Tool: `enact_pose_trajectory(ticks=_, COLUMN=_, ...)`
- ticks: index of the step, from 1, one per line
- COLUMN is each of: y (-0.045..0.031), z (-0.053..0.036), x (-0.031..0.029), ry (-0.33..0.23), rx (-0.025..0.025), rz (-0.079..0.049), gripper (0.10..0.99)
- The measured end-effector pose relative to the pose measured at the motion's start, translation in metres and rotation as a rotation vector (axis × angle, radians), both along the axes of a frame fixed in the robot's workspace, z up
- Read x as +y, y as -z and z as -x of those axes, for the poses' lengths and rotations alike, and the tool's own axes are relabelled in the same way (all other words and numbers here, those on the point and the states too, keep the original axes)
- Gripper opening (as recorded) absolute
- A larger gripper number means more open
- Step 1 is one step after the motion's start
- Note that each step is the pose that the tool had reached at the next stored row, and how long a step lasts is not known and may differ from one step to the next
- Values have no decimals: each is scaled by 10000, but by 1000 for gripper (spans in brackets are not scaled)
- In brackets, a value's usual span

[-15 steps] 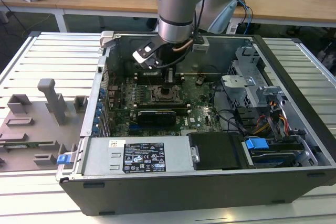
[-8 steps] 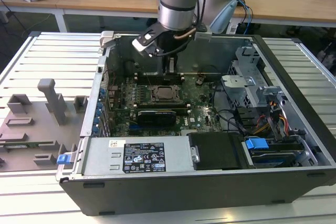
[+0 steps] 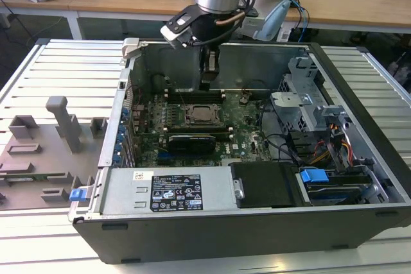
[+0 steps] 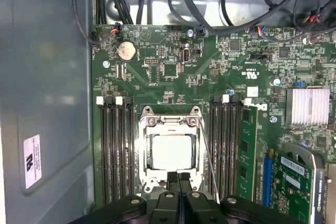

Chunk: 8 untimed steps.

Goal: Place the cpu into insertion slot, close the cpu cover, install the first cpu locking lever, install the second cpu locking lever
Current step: 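Close the cpu cover, then install the first cpu locking lever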

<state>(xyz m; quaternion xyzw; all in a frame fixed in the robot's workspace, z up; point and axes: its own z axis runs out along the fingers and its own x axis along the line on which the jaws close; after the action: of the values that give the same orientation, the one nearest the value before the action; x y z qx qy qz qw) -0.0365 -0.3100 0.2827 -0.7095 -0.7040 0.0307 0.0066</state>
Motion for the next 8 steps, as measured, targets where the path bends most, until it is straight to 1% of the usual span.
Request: enact_pose_trajectory(ticks=8, y=-9, z=0, x=0, ry=0, rx=0, rz=1, gripper=106)
